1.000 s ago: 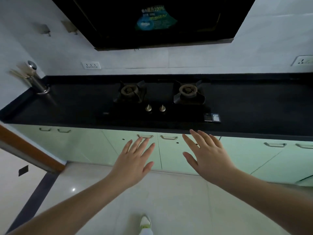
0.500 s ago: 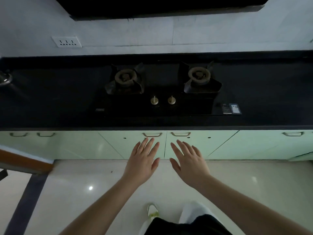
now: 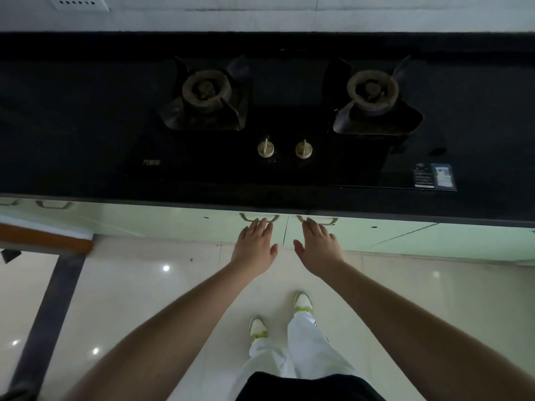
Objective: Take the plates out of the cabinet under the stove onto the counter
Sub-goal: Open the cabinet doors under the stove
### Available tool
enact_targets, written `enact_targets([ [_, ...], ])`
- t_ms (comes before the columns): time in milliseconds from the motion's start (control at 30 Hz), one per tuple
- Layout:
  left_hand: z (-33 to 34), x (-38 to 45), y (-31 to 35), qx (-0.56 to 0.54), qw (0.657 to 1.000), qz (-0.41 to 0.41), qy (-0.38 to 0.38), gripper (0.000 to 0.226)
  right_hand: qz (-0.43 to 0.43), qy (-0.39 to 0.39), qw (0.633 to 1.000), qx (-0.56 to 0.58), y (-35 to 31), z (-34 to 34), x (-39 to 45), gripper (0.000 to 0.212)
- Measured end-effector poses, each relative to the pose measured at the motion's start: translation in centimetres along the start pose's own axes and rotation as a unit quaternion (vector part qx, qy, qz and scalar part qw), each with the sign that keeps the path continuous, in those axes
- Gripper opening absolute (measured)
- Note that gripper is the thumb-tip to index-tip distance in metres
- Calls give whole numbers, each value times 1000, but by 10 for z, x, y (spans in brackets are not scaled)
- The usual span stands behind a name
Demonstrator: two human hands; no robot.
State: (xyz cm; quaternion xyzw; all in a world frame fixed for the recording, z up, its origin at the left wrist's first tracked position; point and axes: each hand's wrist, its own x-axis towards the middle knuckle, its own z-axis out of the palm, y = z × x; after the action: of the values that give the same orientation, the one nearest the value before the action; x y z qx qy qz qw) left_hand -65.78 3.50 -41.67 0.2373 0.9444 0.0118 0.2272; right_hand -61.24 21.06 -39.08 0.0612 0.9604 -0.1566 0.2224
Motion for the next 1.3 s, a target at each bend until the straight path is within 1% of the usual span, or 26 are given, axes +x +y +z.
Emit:
enact_targets([
  [133,12,20,8,-32,998,-52,-26,67,37,-76,995,61,8,2,31,64],
  [200,15,26,11,-52,996,-73,-24,68,42,-103,992,66,13,2,45,65],
  [300,13,34,9,-28,997,-71,-28,69,45,-129,987,89,17,4,56,66],
  [367,7,37,6,10,997,-58,-48,70,50,-127,985,109,18,8,56,65],
  [467,-2,37,5,35,996,-50,-72,65,46,-111,988,94,21,10,53,61],
  [600,1,18,8,23,994,-63,-87,60,58,-125,983,118,21,7,48,58],
  [733,20,-14,10,-4,995,-87,-57,60,66,-128,983,117,22,17,26,58],
  [867,36,-49,3,-54,994,-83,-36,61,75,-110,985,109,23,40,-8,61],
  [967,43,-75,-9,-2,996,-42,-73,55,91,-86,988,88,20,52,-39,67],
  [1000,46,-87,-13,-8,995,-48,-82,54,96,-90,988,74,20,54,-49,64],
  [1067,53,-114,-18,-50,993,-82,-72,60,82,-110,989,64,22,61,-71,56],
  [1133,62,-141,-25,-68,990,-105,-66,74,95,-114,988,39,27,68,-95,56],
  [1167,67,-154,-31,-65,989,-113,-74,82,96,-110,989,26,30,73,-108,64],
  [1233,73,-178,-45,-56,986,-129,-93,92,120,-78,989,35,41,83,-130,79],
  [1300,78,-197,-59,-64,983,-140,-95,92,150,-74,983,71,53,88,-150,82],
])
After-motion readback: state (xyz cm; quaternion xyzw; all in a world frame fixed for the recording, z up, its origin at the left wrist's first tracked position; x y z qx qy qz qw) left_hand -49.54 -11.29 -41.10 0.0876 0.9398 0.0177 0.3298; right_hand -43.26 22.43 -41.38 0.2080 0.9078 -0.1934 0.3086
